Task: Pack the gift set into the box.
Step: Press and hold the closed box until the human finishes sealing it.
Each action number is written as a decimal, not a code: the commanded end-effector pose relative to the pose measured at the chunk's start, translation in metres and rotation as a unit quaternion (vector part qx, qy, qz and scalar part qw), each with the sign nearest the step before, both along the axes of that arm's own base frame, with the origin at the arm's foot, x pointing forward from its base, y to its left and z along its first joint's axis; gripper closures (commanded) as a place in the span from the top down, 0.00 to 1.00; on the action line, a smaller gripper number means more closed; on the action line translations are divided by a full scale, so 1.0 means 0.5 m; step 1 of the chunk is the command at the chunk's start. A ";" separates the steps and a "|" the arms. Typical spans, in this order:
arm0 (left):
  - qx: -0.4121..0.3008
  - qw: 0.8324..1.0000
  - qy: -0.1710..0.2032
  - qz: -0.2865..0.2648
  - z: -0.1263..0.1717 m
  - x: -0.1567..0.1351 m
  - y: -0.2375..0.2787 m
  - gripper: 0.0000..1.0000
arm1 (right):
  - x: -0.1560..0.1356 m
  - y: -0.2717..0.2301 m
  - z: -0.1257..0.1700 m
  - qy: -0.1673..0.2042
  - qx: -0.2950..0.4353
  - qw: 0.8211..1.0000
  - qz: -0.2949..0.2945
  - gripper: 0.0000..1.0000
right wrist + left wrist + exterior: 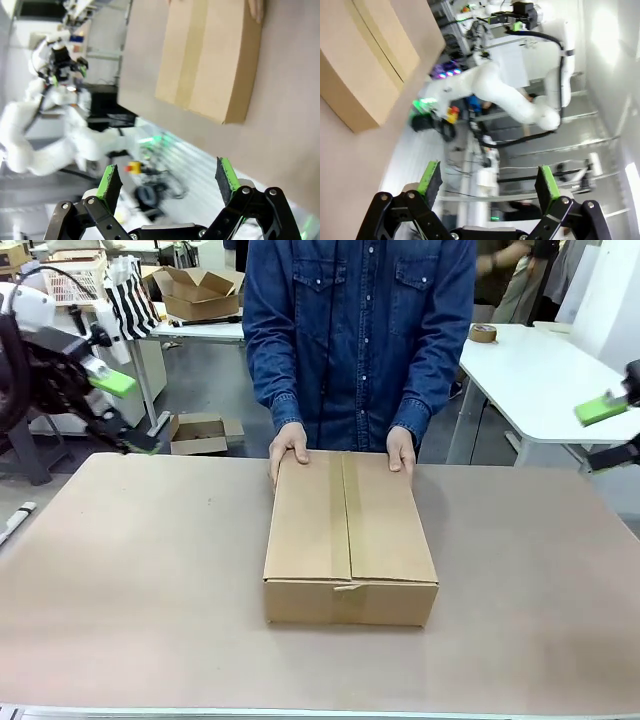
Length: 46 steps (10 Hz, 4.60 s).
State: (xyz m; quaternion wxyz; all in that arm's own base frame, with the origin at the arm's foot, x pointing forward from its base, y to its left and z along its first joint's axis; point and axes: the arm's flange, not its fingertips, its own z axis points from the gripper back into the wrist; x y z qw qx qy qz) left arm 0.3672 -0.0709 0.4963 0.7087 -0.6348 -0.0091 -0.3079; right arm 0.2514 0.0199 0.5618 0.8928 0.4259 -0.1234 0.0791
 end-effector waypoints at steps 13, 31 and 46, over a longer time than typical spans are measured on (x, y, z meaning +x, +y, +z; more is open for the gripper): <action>-0.169 0.796 -0.562 0.146 -0.219 -0.008 -0.279 1.00 | 0.192 0.256 -0.189 -0.545 0.017 0.789 0.282 1.00; -0.085 0.866 -0.490 0.051 -0.444 0.054 -0.320 1.00 | 0.280 0.289 -0.562 -0.427 0.053 0.835 0.343 1.00; -0.092 0.854 -0.510 0.055 -0.424 0.056 -0.326 1.00 | 0.286 0.283 -0.519 -0.432 0.066 0.840 0.322 1.00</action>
